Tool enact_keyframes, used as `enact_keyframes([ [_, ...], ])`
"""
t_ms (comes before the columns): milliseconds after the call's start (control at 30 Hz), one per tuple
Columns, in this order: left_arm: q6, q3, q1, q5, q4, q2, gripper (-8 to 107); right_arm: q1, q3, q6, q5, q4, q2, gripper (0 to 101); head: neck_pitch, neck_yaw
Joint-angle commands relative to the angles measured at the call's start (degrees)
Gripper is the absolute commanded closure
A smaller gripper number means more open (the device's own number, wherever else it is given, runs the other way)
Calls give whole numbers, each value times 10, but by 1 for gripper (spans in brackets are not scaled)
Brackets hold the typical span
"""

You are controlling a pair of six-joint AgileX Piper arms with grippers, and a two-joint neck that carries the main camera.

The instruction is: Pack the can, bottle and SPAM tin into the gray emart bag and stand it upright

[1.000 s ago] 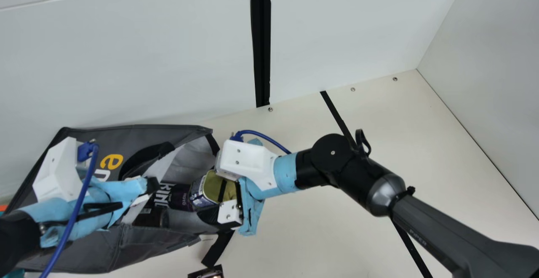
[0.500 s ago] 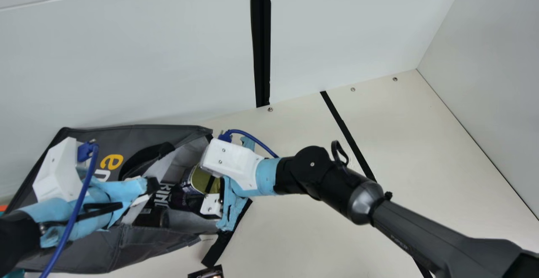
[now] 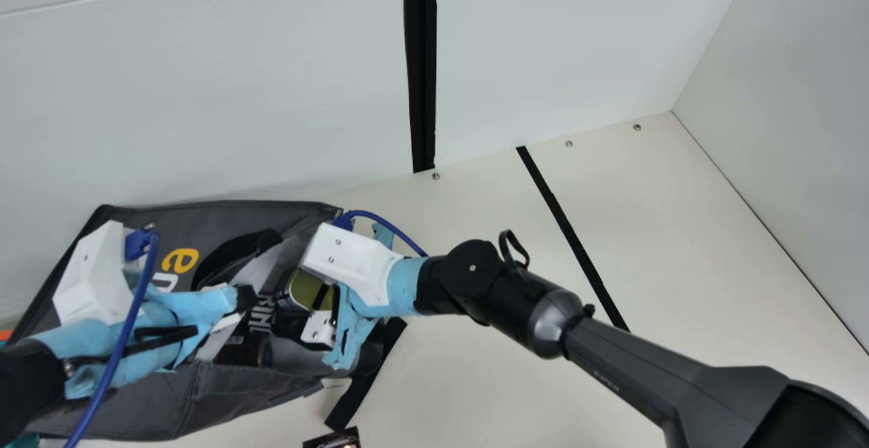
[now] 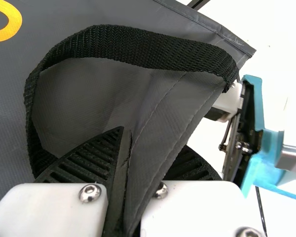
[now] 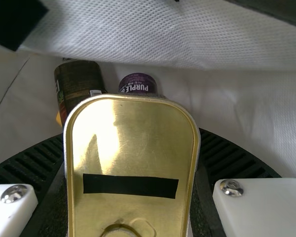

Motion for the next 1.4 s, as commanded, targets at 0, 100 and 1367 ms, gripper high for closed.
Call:
enact_keyframes([
  [0,0,0,0,0,0,0,107,2,-6,3,-2,0,6,101,-13,0],
  [100,0,0,0,0,0,0,107,5,-17,8,-5,1,18,101,-13,0],
  [1367,0,0,0,0,0,0,107,34,-72,67,-4,-21,60,41,-13,0],
])
